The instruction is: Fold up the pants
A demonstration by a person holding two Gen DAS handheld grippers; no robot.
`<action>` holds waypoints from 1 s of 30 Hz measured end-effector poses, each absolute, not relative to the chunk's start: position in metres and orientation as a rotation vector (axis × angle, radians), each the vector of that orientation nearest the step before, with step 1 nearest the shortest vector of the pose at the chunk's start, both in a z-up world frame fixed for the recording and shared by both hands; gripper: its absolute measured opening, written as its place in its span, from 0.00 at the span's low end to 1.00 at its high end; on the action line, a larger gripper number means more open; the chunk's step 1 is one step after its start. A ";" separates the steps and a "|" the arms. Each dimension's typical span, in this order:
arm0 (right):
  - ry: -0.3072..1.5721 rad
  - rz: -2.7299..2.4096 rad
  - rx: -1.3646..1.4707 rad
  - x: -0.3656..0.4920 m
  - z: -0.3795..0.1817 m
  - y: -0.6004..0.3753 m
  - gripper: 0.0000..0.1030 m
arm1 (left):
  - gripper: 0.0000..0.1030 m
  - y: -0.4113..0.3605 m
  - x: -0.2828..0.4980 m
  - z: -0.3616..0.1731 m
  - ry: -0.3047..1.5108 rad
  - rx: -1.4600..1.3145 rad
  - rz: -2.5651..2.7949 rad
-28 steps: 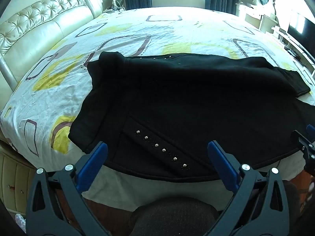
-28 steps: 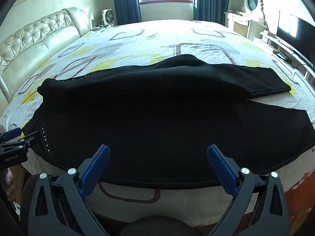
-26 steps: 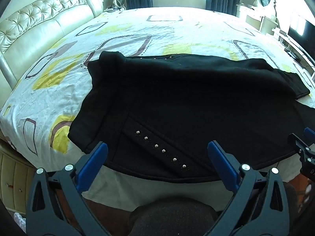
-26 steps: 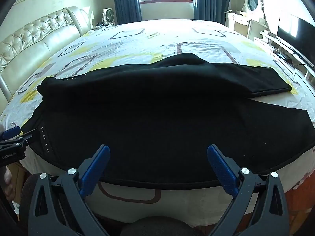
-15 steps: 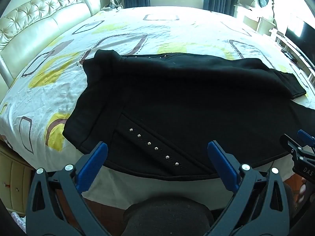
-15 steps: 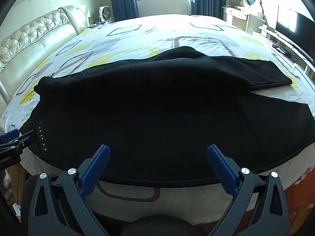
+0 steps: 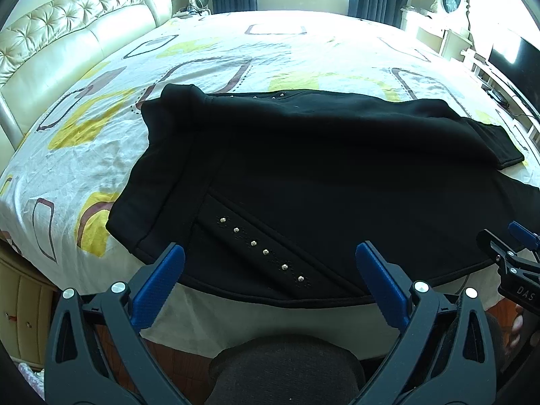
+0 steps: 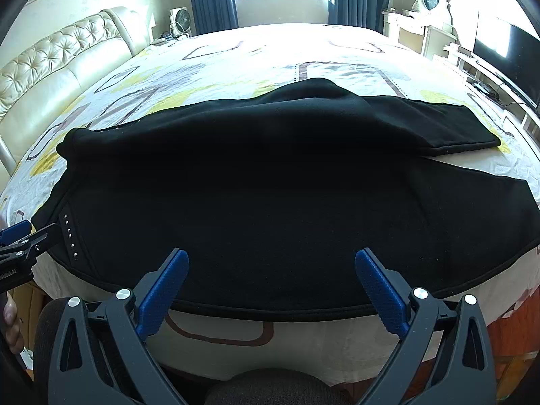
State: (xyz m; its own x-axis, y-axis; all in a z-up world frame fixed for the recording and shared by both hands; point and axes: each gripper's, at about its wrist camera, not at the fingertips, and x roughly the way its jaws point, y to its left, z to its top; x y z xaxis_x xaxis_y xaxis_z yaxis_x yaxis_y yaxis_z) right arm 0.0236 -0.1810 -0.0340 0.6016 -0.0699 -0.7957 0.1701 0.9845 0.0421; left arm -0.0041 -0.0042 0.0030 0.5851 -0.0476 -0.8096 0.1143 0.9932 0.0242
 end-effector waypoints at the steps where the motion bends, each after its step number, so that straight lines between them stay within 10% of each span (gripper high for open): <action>1: 0.916 -0.140 0.118 0.024 -0.034 -0.181 0.96 | 0.98 -0.004 -0.004 0.003 0.941 0.078 -0.097; 30: 0.935 -0.138 0.116 0.026 -0.040 -0.182 0.96 | 0.98 -0.007 -0.005 -0.001 0.956 0.077 -0.103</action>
State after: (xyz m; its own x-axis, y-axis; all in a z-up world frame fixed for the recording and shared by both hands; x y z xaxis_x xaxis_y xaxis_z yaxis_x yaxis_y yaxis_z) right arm 0.0260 -0.1824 -0.0399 0.5861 -0.0674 -0.8074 0.1683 0.9849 0.0399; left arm -0.0048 -0.0074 -0.0006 0.5721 -0.0533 -0.8185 0.1218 0.9923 0.0205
